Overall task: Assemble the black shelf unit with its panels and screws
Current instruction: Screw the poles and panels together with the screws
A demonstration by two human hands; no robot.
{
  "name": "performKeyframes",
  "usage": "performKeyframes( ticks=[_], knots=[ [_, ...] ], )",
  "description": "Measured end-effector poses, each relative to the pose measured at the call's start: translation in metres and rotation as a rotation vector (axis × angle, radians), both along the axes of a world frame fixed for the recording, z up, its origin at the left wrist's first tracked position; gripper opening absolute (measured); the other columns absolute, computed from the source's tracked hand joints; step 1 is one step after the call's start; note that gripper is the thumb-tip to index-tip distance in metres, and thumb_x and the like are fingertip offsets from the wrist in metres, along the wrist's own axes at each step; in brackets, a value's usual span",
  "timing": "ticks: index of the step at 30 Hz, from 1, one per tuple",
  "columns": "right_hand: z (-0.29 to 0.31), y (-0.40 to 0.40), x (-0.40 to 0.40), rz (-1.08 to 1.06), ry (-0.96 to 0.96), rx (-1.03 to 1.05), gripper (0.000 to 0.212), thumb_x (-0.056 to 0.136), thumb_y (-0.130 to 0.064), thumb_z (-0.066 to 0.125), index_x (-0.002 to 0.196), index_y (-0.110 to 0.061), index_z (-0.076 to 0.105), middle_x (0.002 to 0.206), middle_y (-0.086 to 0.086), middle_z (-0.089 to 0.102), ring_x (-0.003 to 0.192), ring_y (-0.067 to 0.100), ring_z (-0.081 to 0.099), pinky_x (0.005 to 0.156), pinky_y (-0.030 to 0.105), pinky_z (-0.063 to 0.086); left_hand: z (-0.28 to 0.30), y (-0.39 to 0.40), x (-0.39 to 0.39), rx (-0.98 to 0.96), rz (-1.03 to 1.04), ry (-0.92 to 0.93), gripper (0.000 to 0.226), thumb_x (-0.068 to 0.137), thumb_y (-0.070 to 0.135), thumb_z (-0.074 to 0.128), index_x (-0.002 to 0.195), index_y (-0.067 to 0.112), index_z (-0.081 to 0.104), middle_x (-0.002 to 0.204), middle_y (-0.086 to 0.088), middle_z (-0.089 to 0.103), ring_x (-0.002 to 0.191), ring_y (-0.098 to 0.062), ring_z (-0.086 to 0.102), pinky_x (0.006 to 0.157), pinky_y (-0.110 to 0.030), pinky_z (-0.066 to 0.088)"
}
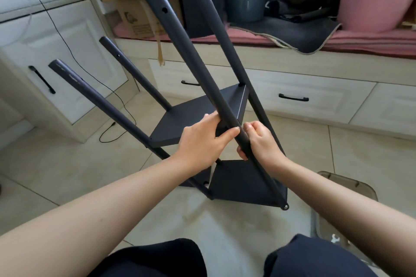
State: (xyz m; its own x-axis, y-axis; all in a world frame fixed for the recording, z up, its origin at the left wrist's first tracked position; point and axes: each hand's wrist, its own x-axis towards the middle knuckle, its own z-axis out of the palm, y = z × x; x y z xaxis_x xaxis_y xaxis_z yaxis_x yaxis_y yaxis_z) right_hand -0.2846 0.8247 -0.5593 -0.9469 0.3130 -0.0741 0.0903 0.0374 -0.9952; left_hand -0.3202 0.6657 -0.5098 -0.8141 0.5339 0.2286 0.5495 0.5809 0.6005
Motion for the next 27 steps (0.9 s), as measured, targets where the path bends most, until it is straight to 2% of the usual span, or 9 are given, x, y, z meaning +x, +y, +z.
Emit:
performKeyframes(
  ticks=[6,7,9,11,14,15,20,25,27],
  knots=[
    [0.007,-0.024,-0.018,0.037,-0.044,0.024,0.026,0.109,-0.027,0.032,0.1,-0.006,0.045,0.079,0.021,0.05,0.043,0.011,0.051,0.042,0.021,0.042,-0.004,-0.03,-0.007,0.07,0.112,0.001,0.041,0.096,0.055,0.055,0.134,0.05,0.041,0.118,0.021,0.065,0.114,0.007,0.047,0.081,0.0,0.023],
    [0.008,-0.029,-0.021,0.051,-0.044,0.037,0.026,0.109,-0.027,0.032,0.101,-0.006,0.045,0.08,0.021,0.049,0.042,0.009,0.051,0.042,0.021,0.041,-0.006,-0.036,-0.008,0.089,0.123,-0.002,0.048,0.096,0.056,0.054,0.141,0.05,0.039,0.12,0.024,0.063,0.118,0.011,0.04,0.086,-0.003,0.022],
    [0.01,-0.04,-0.026,0.077,-0.04,0.059,0.025,0.109,-0.027,0.032,0.1,-0.006,0.044,0.079,0.021,0.047,0.042,0.012,0.051,0.042,0.024,0.04,-0.009,-0.049,-0.008,0.13,0.167,-0.012,0.059,0.095,0.057,0.055,0.15,0.046,0.035,0.123,0.033,0.06,0.126,0.008,0.032,0.098,-0.022,0.029],
    [0.012,-0.05,-0.032,0.088,-0.041,0.073,0.025,0.109,-0.027,0.033,0.099,-0.007,0.043,0.079,0.02,0.047,0.049,0.018,0.051,0.042,0.026,0.04,-0.011,-0.061,-0.008,0.144,0.211,-0.043,0.061,0.094,0.059,0.056,0.15,0.047,0.035,0.108,0.055,0.05,0.127,0.008,0.03,0.105,-0.036,0.033],
    [0.012,-0.065,-0.041,0.093,-0.049,0.074,0.024,0.108,-0.03,0.034,0.099,-0.012,0.046,0.087,0.016,0.05,0.069,0.023,0.054,0.042,0.018,0.043,-0.017,-0.077,-0.013,0.183,0.231,-0.102,0.066,0.093,0.062,0.055,0.152,0.048,0.029,0.098,0.067,0.037,0.118,0.028,0.029,0.109,-0.036,0.033],
    [0.012,-0.07,-0.042,0.094,-0.049,0.084,0.023,0.107,-0.032,0.035,0.098,-0.014,0.046,0.089,0.015,0.051,0.075,0.024,0.055,0.043,0.016,0.044,-0.019,-0.082,-0.014,0.207,0.236,-0.123,0.067,0.093,0.062,0.055,0.152,0.049,0.027,0.102,0.066,0.037,0.118,0.029,0.029,0.111,-0.035,0.034],
    [0.005,-0.084,-0.042,0.087,0.005,0.22,0.02,0.106,-0.037,0.036,0.093,-0.024,0.046,0.089,0.008,0.057,0.082,0.024,0.064,0.049,0.02,0.051,-0.033,-0.097,-0.006,0.446,0.248,-0.257,0.069,0.089,0.056,0.064,0.151,0.046,0.035,0.128,0.036,0.054,0.136,-0.001,0.045,0.115,-0.04,0.04],
    [-0.002,-0.087,-0.038,0.106,0.027,0.465,0.022,0.105,-0.044,0.032,0.088,-0.032,0.041,0.075,0.005,0.061,0.062,0.024,0.066,0.06,0.05,0.058,-0.045,-0.1,0.011,0.593,0.302,-0.37,0.048,0.078,0.058,0.063,0.122,0.059,0.045,0.112,0.046,0.059,0.124,0.012,0.051,0.103,-0.013,0.042],
    [-0.005,-0.09,-0.038,0.132,0.022,0.545,0.022,0.105,-0.044,0.031,0.089,-0.033,0.04,0.072,0.003,0.063,0.06,0.024,0.065,0.065,0.05,0.057,-0.052,-0.103,0.016,0.636,0.33,-0.397,0.046,0.078,0.056,0.064,0.12,0.058,0.045,0.12,0.04,0.06,0.123,0.015,0.05,0.101,-0.008,0.041]
  ],
)
